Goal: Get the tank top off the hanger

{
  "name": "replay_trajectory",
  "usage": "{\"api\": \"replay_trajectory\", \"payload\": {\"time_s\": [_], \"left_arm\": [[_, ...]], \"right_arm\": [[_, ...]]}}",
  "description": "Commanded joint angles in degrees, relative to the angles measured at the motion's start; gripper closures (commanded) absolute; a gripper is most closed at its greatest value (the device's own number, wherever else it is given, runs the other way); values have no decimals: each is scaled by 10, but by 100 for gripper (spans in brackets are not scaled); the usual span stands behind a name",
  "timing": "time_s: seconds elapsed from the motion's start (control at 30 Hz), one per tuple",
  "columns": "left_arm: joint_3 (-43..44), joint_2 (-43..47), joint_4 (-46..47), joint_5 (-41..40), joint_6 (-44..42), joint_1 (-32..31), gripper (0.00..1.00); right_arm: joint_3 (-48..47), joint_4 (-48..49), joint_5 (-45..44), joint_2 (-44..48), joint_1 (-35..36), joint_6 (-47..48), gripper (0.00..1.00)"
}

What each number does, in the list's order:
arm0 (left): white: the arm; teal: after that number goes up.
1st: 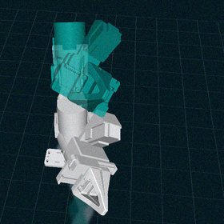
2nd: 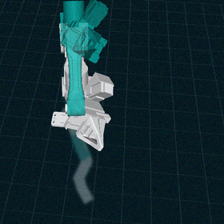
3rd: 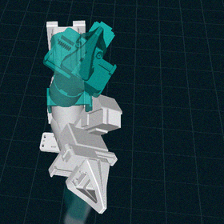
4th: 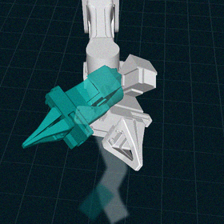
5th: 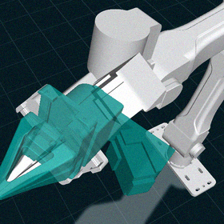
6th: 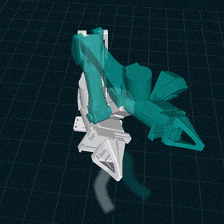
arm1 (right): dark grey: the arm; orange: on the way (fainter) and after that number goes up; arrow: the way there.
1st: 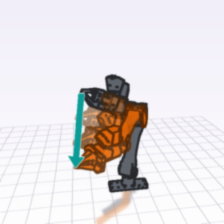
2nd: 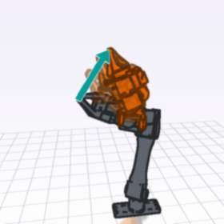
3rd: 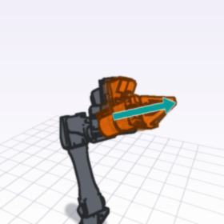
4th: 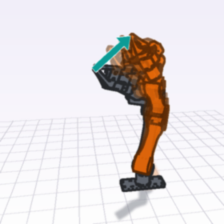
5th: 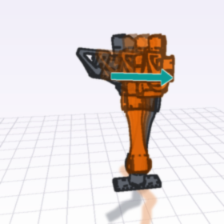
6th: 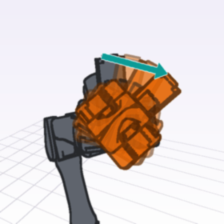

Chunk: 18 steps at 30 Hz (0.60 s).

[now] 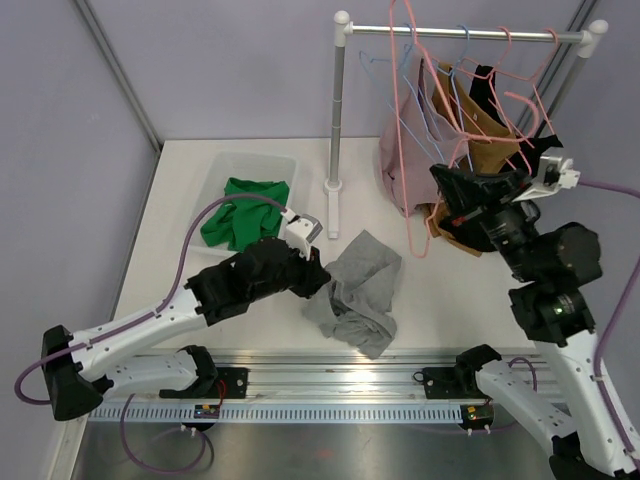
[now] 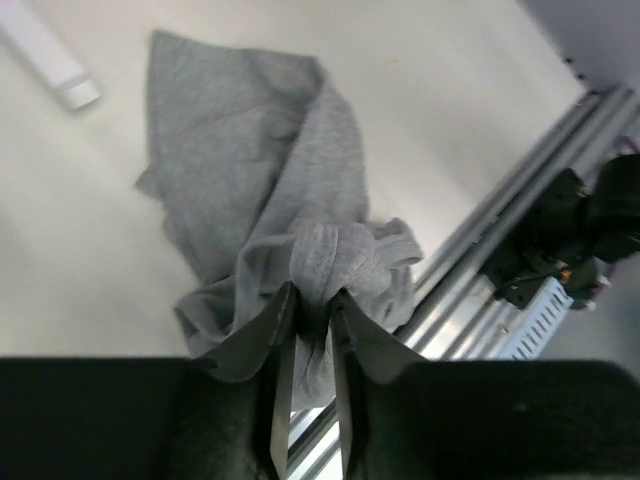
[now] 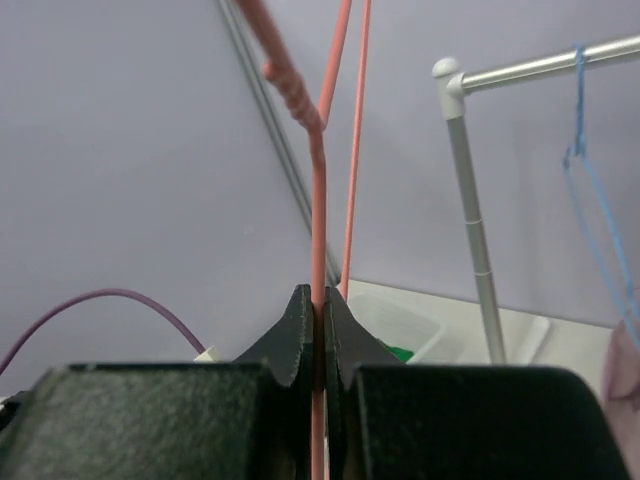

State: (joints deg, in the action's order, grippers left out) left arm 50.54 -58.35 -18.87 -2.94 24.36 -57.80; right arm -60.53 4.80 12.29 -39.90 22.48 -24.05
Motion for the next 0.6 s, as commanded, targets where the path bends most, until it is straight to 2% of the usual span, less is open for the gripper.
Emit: {"api": "replay_trajectory", "payload": {"time_s": [0.0,0.07,0.1,0.13,0.17,0.2,0.23,0.4,0.57], "left_arm": [[69,-8,-95,-108,-1,-1,63],[117,-16,-142,-145,-4,-1,47],[129,-15,-183,-158,-4,-1,35],[141,-12,-201,-171,-4,0,30],[181,1,-254,-215,-3,-1,16],[182,7,-271,-216,-3,-1,16],[191,13,-288,-225,-4,-1,1],[225,52,-372,-269,-39,0,1],[187,120,-369,-274,-87,-1,1]], "right_arm": [[-126,-269,-49,-25,3,73,100],[-166,-314,-46,-55,4,87,100],[-181,-360,-57,-68,3,90,100],[-197,-385,-61,-81,3,95,100],[-257,-469,-81,-133,4,114,100],[-258,-470,-81,-134,4,114,100],[-283,-486,-86,-158,4,117,100],[-360,-545,-109,-236,4,145,100],[-498,-598,-150,-368,3,172,100]]}}
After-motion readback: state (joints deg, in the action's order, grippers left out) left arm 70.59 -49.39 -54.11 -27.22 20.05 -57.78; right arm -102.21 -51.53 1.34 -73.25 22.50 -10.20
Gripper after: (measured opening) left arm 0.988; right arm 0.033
